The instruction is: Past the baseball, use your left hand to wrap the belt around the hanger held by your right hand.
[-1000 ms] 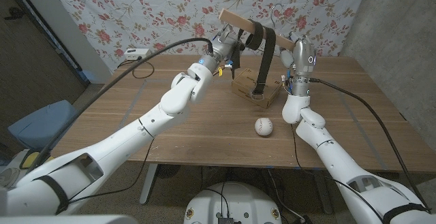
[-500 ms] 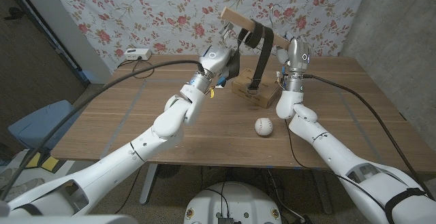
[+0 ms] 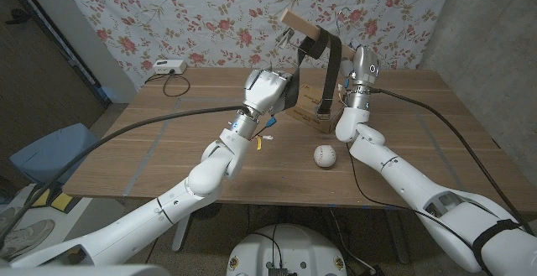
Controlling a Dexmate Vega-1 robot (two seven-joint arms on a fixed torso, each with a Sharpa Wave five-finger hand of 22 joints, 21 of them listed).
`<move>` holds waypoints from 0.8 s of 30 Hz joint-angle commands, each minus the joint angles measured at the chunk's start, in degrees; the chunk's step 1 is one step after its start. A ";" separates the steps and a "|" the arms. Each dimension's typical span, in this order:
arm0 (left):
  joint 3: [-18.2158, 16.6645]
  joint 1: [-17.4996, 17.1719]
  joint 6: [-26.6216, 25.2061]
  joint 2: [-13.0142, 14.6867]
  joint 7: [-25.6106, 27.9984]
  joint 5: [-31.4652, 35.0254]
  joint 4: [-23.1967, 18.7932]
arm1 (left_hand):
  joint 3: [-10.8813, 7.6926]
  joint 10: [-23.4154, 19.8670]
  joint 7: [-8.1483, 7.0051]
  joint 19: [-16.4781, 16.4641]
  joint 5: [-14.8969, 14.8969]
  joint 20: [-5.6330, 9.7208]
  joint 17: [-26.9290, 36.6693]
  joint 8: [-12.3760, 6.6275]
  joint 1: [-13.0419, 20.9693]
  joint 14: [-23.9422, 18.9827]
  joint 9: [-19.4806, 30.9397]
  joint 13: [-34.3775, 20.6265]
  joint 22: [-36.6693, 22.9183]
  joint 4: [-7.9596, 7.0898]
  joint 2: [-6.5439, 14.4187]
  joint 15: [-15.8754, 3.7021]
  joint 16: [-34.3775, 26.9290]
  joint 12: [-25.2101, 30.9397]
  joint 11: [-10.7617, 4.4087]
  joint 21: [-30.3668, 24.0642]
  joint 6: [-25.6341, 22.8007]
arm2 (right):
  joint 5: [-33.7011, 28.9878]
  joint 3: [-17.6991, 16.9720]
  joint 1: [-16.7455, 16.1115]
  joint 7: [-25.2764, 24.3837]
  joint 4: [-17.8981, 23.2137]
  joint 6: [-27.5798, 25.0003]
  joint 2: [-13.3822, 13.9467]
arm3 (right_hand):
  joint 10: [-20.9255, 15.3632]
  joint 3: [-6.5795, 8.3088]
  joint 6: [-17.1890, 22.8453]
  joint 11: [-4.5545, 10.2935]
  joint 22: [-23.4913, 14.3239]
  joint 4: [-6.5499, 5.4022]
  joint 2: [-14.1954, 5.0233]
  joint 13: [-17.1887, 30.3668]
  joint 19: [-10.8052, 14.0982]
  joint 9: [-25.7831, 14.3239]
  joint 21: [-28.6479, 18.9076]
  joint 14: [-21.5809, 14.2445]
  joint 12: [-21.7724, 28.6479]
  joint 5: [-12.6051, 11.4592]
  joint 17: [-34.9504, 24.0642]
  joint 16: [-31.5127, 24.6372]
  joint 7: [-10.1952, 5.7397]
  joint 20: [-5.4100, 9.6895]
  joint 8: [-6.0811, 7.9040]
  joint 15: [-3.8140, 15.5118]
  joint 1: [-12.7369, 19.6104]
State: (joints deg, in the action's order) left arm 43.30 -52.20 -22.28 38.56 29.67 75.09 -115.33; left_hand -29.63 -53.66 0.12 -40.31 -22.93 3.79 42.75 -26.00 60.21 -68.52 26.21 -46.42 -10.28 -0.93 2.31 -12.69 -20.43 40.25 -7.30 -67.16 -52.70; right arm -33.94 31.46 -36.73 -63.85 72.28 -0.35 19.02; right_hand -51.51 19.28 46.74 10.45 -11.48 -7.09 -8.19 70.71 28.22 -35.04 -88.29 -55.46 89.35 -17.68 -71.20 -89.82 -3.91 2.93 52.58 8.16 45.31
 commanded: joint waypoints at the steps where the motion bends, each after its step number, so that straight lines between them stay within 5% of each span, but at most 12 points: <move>1: 3.30 -0.91 4.36 1.93 3.34 6.99 -0.27 | -0.77 -2.89 0.29 -0.25 0.32 6.33 0.15 0.21 0.71 -0.35 0.14 -0.25 -0.15 0.36 0.52 -0.19 0.37 -0.20 -3.38 -0.04 -0.76 | 2.02 2.13 0.47 0.03 3.08 -7.30 0.82 | -0.68 0.09 0.07 -0.01 -0.03 0.05 -0.97 0.23 0.64 -0.05 -0.43 -0.67 0.36 -0.12 -0.28 -0.26 0.41 6.87 0.31 4.01 -0.14; 8: 4.42 -1.28 7.78 2.71 4.81 8.23 -1.41 | -0.73 -3.02 0.22 -0.20 0.62 6.42 0.20 0.28 0.72 -0.41 0.26 -0.18 -0.16 0.38 0.58 -0.21 0.58 -0.35 -3.40 -0.08 -0.82 | 4.28 3.16 0.51 0.58 4.78 -11.12 1.69 | -0.80 0.11 0.15 -0.05 -0.03 0.09 -0.98 0.24 0.71 0.03 -0.44 -0.78 0.36 -0.11 -0.29 -0.28 0.41 6.91 0.42 4.02 -0.03; 14: 2.68 -4.84 11.73 3.99 2.97 -0.23 -5.77 | -0.72 -3.15 0.10 -0.25 1.04 6.28 0.39 0.45 1.00 -0.92 0.34 -0.82 -0.31 0.58 0.89 -0.27 0.57 -0.14 -3.37 -0.38 -0.81 | 6.64 3.68 1.48 1.71 4.39 -12.01 2.04 | -0.83 0.11 -0.02 -0.09 -0.04 0.09 -0.99 0.24 0.69 -0.03 -0.45 -0.85 0.34 -0.09 -0.29 -0.28 0.43 6.87 0.49 4.01 0.03; 16: 2.00 -6.09 10.67 2.84 7.69 0.24 -5.05 | -0.64 -3.06 0.21 0.42 1.31 5.76 0.67 0.63 1.09 -1.06 0.26 -1.47 -0.47 0.60 1.35 -0.08 0.40 0.11 -3.20 -0.49 -0.74 | 7.26 3.98 1.85 1.83 3.95 -11.60 2.13 | -0.86 0.11 -0.01 -0.09 -0.04 0.09 -0.99 0.24 0.74 0.16 -0.46 -0.86 0.34 -0.08 -0.29 -0.27 0.52 6.88 0.41 4.01 0.04; 20: 2.00 -5.82 7.57 -0.03 21.08 5.95 -1.15 | 0.44 -2.93 -0.23 6.86 2.61 2.93 2.47 1.20 1.23 0.45 -0.16 -2.77 -1.18 0.84 2.52 0.14 -0.16 0.25 -3.28 -0.15 -0.82 | 7.28 5.14 2.92 1.88 2.78 -11.34 2.36 | -0.87 0.10 0.00 -0.11 -0.03 0.08 -0.98 0.24 0.76 0.14 -0.46 -0.87 0.34 -0.06 -0.28 -0.27 0.44 6.85 0.48 4.01 0.06; 24: 2.54 -4.38 5.51 -1.87 31.01 9.09 1.31 | 1.41 -1.95 -1.20 8.83 3.47 2.57 3.91 1.05 0.76 1.25 1.06 -4.66 -1.57 0.52 3.66 0.08 -0.74 0.47 -3.95 -0.97 0.46 | 7.59 5.84 3.70 1.56 1.77 -11.25 2.21 | -0.91 0.07 0.07 -0.12 -0.02 0.05 -0.97 0.24 0.72 0.24 -0.44 -0.88 0.33 -0.04 -0.29 -0.26 0.43 6.83 0.52 4.00 0.06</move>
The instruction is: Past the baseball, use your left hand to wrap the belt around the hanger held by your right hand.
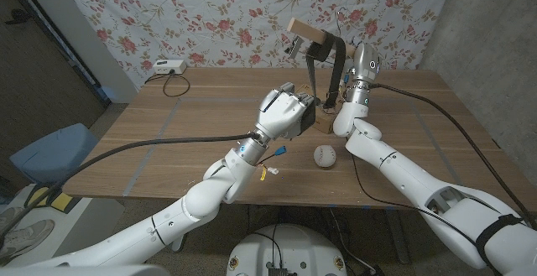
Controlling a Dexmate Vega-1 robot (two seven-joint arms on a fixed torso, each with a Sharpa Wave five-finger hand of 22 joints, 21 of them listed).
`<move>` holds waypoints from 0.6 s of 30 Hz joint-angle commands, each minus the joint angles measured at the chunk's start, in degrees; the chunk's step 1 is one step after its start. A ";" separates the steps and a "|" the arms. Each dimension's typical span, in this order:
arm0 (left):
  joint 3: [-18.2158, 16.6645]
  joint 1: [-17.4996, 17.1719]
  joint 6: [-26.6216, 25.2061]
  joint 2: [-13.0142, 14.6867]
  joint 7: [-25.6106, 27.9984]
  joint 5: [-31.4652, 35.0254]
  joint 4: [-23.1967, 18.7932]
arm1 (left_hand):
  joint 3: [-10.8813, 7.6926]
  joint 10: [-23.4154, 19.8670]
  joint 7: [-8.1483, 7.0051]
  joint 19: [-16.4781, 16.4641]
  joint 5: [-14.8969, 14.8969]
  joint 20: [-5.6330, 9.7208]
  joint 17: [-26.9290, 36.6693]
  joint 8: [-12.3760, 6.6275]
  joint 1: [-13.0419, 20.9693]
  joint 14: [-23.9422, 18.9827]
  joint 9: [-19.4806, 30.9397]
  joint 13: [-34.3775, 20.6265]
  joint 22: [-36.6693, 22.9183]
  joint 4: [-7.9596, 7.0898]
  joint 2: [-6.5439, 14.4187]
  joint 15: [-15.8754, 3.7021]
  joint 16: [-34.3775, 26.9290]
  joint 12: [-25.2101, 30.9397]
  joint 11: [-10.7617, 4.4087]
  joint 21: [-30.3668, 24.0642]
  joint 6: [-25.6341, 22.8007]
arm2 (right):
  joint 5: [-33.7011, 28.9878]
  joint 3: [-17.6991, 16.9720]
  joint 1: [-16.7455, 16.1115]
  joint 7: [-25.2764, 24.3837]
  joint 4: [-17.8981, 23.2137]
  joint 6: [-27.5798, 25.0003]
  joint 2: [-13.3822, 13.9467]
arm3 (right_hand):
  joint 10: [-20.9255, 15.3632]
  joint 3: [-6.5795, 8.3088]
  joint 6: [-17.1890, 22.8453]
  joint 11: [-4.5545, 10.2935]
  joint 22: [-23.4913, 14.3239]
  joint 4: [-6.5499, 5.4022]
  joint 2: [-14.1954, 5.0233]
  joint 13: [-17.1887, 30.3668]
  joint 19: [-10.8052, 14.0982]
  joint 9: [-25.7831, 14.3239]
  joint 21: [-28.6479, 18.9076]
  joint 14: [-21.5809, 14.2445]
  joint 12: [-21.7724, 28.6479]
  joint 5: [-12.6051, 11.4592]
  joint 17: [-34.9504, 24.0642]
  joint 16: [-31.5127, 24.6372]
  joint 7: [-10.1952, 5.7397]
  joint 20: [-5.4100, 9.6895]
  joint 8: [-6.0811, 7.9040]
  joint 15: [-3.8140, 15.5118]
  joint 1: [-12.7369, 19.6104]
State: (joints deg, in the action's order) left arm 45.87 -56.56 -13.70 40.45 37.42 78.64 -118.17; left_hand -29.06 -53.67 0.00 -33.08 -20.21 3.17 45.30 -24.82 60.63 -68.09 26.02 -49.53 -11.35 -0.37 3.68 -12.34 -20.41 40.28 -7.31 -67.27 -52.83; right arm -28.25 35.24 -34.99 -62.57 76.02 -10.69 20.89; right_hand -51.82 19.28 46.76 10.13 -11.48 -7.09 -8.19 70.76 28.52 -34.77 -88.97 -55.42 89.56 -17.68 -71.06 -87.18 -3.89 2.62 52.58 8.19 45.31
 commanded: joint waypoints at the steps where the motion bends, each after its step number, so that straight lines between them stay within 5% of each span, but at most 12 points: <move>1: 0.11 0.17 -3.29 -3.60 23.48 6.15 3.83 | 1.03 -1.91 -1.31 2.11 0.92 3.15 1.79 -0.24 0.37 0.86 1.61 -2.11 -0.60 0.02 2.55 -0.39 -1.00 0.61 -3.88 -1.08 0.94 | 2.05 2.17 2.10 0.04 -2.31 -0.64 0.29 | -0.59 0.05 0.03 0.19 -0.01 0.05 -0.96 0.19 0.37 -0.08 0.26 -0.91 0.12 -0.03 -0.42 -2.89 0.38 7.21 0.56 3.97 0.05; 11: 0.05 4.60 2.65 -1.64 10.12 3.74 -1.72 | 2.21 -2.72 -1.31 -2.11 1.72 6.23 3.82 -0.80 0.64 0.61 1.86 -1.39 -0.42 1.17 1.95 -0.65 -1.86 -0.48 -4.24 -4.55 0.08 | 1.08 3.66 3.14 -1.43 -4.42 0.17 0.75 | -0.62 0.01 0.01 0.18 0.00 0.00 -0.95 0.19 0.31 -0.02 0.28 -0.87 0.11 0.00 -0.41 -2.87 0.32 7.18 0.64 3.96 0.06; 18: -1.61 9.70 4.17 -4.75 5.57 2.56 -2.13 | 1.95 -3.31 -0.39 -4.39 1.98 7.39 3.34 -0.31 0.76 0.30 1.34 -0.03 0.36 1.55 1.86 -0.59 -1.09 -1.51 -4.08 -5.52 -0.30 | -0.85 3.43 2.84 -1.43 -5.33 0.61 0.64 | -0.61 -0.02 -0.10 0.16 -0.01 -0.02 -0.94 0.19 0.25 0.00 0.29 -0.84 0.10 0.01 -0.41 -2.87 0.39 7.20 0.68 3.97 0.06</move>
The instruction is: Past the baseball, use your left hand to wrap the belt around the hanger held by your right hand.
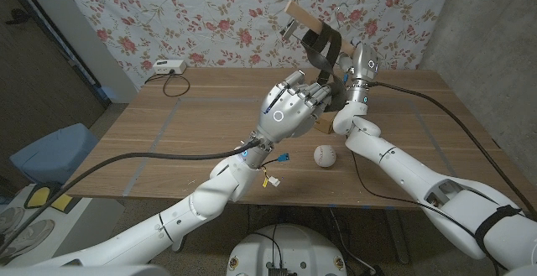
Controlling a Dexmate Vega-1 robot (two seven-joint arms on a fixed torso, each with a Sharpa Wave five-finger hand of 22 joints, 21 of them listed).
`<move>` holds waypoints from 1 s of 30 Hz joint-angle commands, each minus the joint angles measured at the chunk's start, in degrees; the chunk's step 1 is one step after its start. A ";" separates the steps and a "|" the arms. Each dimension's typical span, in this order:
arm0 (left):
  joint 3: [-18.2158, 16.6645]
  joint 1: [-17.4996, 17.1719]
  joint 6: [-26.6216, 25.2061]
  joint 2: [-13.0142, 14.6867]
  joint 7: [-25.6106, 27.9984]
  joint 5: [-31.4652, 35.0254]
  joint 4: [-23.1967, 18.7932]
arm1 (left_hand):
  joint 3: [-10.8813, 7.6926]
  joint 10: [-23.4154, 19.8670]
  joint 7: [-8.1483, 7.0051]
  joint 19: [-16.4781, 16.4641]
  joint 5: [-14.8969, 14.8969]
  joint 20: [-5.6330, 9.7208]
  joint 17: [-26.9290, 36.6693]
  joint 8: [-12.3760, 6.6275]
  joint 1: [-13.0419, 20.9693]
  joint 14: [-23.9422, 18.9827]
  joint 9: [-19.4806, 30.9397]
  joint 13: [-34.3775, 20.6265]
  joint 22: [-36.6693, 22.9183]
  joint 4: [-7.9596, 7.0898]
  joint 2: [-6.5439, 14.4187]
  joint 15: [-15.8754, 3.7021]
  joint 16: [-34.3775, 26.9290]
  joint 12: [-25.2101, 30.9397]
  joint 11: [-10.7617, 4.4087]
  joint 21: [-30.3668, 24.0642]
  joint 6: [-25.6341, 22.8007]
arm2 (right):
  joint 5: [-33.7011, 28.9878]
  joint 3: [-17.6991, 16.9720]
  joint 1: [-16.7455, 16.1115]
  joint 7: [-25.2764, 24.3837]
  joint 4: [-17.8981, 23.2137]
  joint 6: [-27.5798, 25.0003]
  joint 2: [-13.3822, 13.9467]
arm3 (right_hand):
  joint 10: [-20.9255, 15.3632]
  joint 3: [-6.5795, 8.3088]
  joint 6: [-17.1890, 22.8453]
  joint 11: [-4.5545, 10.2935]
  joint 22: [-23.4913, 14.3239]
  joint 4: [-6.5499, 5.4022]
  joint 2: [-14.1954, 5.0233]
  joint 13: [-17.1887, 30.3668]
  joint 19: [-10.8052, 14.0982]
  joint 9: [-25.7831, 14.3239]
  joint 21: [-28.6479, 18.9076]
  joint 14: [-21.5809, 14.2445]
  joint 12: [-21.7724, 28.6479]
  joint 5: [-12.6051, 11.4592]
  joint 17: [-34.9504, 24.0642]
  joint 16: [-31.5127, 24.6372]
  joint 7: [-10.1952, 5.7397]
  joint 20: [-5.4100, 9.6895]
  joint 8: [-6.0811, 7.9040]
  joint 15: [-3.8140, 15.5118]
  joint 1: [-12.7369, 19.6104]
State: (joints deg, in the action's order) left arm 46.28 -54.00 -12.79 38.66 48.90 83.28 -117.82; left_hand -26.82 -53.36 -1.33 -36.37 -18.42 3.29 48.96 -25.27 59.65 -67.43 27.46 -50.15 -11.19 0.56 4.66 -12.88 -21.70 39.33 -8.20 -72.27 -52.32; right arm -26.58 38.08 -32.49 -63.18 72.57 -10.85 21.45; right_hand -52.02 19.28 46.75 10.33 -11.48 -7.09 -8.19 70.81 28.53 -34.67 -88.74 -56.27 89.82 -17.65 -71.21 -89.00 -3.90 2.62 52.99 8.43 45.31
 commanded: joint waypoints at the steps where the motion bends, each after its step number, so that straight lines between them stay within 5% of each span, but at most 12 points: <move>1: -2.16 7.87 3.24 -3.29 -6.29 -1.68 -2.33 | -0.32 -3.69 0.86 -1.18 0.20 7.29 -0.46 0.19 1.73 -0.36 -0.15 0.73 0.27 0.64 0.86 -0.05 0.32 -0.64 -3.17 -0.51 -0.82 | -3.22 0.27 0.20 -0.82 -2.07 0.68 -0.16 | -0.40 -0.02 -0.22 -0.04 -0.01 -0.03 -0.93 0.14 0.30 -0.27 0.04 0.01 -0.16 -0.02 -0.27 -1.05 0.37 7.15 0.34 3.73 0.07; 18: -6.79 18.73 6.62 -7.05 -28.15 -10.89 -3.90 | -0.74 -3.74 0.82 -1.65 0.33 7.56 -0.85 0.90 1.50 -0.64 -0.64 1.11 0.87 0.77 0.40 -0.03 1.06 -1.22 -3.15 -0.02 -0.79 | -23.50 -11.58 -2.52 -0.82 -9.91 9.33 -7.37 | -0.26 -0.20 -0.24 -0.07 -0.08 -0.15 -0.82 0.14 -0.10 0.14 0.10 0.21 -0.19 0.00 -0.28 -1.05 0.27 7.38 0.39 3.73 0.04; 30: -7.93 26.63 6.67 -10.52 -36.47 -15.33 -1.52 | -1.00 -4.04 1.45 -1.85 0.23 7.56 -0.95 0.93 1.41 -0.84 -0.87 0.86 0.98 0.86 0.07 0.00 1.40 -1.18 -2.83 0.32 -1.60 | -32.38 -17.09 -3.96 -0.82 -11.59 13.94 -10.06 | -0.02 -0.36 -0.47 -0.13 -0.17 -0.25 -0.76 0.13 -0.62 0.06 0.18 0.39 -0.23 -0.03 -0.27 -1.03 0.19 7.49 0.52 3.73 -0.03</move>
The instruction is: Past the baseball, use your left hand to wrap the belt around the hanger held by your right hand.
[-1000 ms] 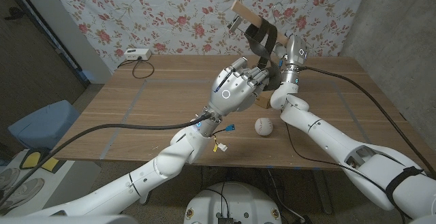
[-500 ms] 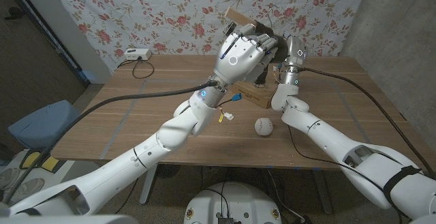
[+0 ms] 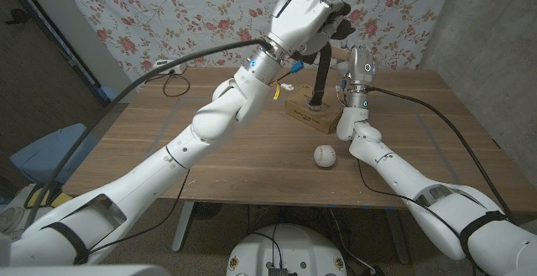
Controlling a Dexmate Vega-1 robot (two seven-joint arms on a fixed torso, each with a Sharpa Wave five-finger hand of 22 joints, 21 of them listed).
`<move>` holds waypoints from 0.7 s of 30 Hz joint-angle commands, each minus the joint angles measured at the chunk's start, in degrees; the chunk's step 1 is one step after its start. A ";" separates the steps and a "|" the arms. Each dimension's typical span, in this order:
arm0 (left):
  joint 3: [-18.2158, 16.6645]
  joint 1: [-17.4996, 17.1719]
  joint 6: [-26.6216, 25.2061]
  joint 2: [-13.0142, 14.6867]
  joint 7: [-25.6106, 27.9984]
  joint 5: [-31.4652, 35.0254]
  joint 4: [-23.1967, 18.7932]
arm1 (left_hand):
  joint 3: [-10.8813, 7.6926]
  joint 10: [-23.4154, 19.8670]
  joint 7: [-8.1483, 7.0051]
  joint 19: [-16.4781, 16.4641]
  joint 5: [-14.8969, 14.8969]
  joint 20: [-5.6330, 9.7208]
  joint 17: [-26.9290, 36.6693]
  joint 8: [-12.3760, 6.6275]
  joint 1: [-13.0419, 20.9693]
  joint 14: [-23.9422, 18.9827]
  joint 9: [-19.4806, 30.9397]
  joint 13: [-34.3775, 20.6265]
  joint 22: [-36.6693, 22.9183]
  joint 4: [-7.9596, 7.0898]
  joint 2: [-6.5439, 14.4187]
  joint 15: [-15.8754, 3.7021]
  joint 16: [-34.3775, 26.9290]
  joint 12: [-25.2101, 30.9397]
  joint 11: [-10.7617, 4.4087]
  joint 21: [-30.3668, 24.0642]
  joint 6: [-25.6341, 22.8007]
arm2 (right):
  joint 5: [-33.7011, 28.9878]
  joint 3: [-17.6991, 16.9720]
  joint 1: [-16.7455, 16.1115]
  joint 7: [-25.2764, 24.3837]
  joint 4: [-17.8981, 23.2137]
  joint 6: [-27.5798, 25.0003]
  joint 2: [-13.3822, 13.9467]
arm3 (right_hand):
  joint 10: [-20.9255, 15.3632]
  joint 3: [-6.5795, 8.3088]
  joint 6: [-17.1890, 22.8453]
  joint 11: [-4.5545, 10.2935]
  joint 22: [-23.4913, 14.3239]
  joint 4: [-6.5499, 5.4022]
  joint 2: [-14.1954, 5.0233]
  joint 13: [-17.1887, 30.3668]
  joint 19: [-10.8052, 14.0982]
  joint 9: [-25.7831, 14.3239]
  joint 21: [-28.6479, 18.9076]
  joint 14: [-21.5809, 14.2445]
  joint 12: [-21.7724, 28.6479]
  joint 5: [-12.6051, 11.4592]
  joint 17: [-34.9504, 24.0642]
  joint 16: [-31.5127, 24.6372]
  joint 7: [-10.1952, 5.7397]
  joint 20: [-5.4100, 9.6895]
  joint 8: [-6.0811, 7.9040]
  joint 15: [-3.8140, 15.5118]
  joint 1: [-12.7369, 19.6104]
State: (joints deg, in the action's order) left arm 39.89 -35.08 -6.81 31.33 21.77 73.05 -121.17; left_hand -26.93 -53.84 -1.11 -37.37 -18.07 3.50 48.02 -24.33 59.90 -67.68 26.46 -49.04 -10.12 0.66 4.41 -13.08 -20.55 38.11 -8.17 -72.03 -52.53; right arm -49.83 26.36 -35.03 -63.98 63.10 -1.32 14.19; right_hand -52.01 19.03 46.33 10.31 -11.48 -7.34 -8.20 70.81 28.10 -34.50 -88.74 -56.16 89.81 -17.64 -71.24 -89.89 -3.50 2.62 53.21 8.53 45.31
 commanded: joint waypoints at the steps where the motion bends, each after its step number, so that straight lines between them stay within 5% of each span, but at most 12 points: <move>1: -1.52 8.31 0.57 -3.44 -9.81 -5.28 2.08 | -0.93 -3.51 1.29 -0.90 -0.14 7.33 -0.02 0.00 1.16 -0.66 0.11 -0.39 -0.10 0.76 0.31 0.21 0.25 0.09 -2.95 0.09 -1.46 | -9.50 -5.74 -1.52 -0.02 -2.20 4.65 -3.02 | -0.02 -0.12 -0.12 -0.11 -0.16 -0.01 -0.74 0.13 -0.23 -0.15 0.19 0.30 -0.22 -0.04 -0.25 -0.13 -0.30 7.51 0.31 3.62 -0.04; 13: -2.60 14.61 -4.58 -8.12 -20.30 -13.33 5.13 | -1.31 -3.99 1.24 -1.63 -0.34 7.44 -0.10 0.07 1.27 -1.37 0.31 -0.35 -0.14 0.97 0.12 0.19 0.41 -0.08 -2.86 0.15 -1.77 | -15.11 -9.33 -2.11 -0.02 -3.24 7.96 -4.48 | 0.17 -0.30 -0.20 -0.10 -0.42 -0.09 -0.64 0.13 -0.65 -0.16 0.13 0.60 -0.23 -0.11 -0.26 -0.13 -0.50 7.73 0.47 3.62 -0.10; 21: -2.91 19.38 -12.82 -10.80 -30.03 -19.11 7.51 | -1.80 -4.76 1.65 -2.91 -0.07 7.62 -0.74 0.39 1.93 -2.05 -0.04 0.38 -0.35 1.60 0.50 0.11 0.82 -0.52 -2.50 -0.44 -2.45 | -20.10 -13.57 -2.95 -0.02 -3.40 11.67 -6.23 | 0.35 -0.44 -0.46 -0.12 -0.38 -0.15 -0.55 0.13 -0.94 -0.01 0.25 0.79 -0.24 -0.17 -0.26 -0.12 -0.66 7.76 0.39 3.63 -0.15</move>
State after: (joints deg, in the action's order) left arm 37.71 -21.83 -11.76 24.11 2.99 61.35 -116.62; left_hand -26.92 -55.14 0.00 -39.46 -18.11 3.72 47.64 -23.87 60.36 -69.01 26.49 -48.96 -10.29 0.66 3.96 -12.79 -20.12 37.81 -8.09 -72.04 -53.65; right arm -63.50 17.67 -36.99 -64.01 60.30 5.98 10.09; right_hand -52.00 18.80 45.81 10.31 -11.60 -7.57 -8.51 70.81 27.49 -34.51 -88.75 -55.54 89.81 -17.64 -71.10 -89.56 -4.00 2.63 53.35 8.31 45.01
